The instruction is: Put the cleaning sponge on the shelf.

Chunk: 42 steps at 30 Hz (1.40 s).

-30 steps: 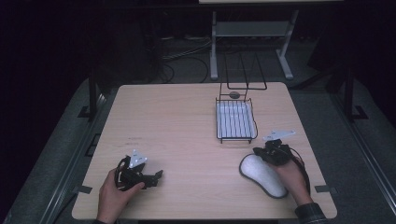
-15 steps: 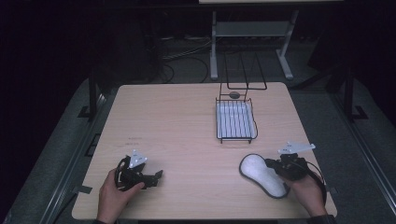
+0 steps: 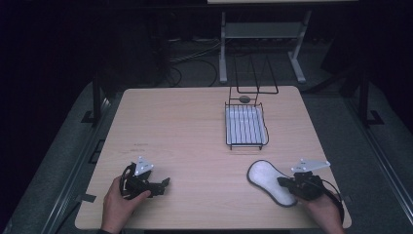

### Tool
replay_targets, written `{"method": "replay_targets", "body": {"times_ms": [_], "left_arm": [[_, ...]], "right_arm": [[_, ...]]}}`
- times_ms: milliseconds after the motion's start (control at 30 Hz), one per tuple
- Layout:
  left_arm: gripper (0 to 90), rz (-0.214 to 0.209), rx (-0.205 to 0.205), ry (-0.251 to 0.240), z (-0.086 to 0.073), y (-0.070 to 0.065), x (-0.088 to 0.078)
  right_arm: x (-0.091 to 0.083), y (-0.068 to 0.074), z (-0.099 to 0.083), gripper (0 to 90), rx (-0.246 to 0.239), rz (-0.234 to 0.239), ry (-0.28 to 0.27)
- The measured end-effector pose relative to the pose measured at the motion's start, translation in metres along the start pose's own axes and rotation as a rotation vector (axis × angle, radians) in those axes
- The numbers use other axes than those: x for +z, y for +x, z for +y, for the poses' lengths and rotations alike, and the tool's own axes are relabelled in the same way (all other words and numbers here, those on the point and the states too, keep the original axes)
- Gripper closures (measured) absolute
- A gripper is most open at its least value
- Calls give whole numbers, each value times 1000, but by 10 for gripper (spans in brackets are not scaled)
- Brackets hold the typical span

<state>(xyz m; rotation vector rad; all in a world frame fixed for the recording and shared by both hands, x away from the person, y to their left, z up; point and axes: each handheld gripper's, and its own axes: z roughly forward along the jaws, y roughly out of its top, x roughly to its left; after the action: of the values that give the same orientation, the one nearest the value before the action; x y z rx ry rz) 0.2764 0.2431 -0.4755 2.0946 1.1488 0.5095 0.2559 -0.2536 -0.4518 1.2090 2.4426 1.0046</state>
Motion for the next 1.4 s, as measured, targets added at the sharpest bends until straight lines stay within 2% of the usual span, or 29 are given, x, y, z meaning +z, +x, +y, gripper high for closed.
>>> {"method": "replay_targets", "body": {"times_ms": [67, 367, 567, 700, 800, 933, 1000, 1067, 1233, 1400], "left_arm": [[126, 0, 0, 0, 0, 0, 0], [126, 0, 0, 0, 0, 0, 0], [126, 0, 0, 0, 0, 0, 0], [126, 0, 1, 0, 0, 0, 0], [126, 0, 0, 0, 0, 0, 0], [126, 0, 0, 0, 0, 0, 0], [126, 0, 1, 1, 0, 0, 0], [126, 0, 1, 1, 0, 0, 0], [126, 0, 1, 1, 0, 0, 0], [126, 0, 0, 1, 0, 0, 0]], "right_arm": [[1, 1, 2, 898, 4, 3, 4], [21, 3, 22, 898, -38, 27, 9], [24, 4, 26, 896, -37, 37, 9], [19, 0, 29, 778, -7, 63, -11], [16, -5, 32, 628, 18, 63, -37], [16, -8, 38, 426, 13, 48, -47], [19, -9, 40, 361, 16, 59, -34], [21, -9, 42, 333, 12, 56, -47], [32, -12, 44, 256, -11, 64, -20], [39, -11, 44, 192, -21, 94, -2]]}}
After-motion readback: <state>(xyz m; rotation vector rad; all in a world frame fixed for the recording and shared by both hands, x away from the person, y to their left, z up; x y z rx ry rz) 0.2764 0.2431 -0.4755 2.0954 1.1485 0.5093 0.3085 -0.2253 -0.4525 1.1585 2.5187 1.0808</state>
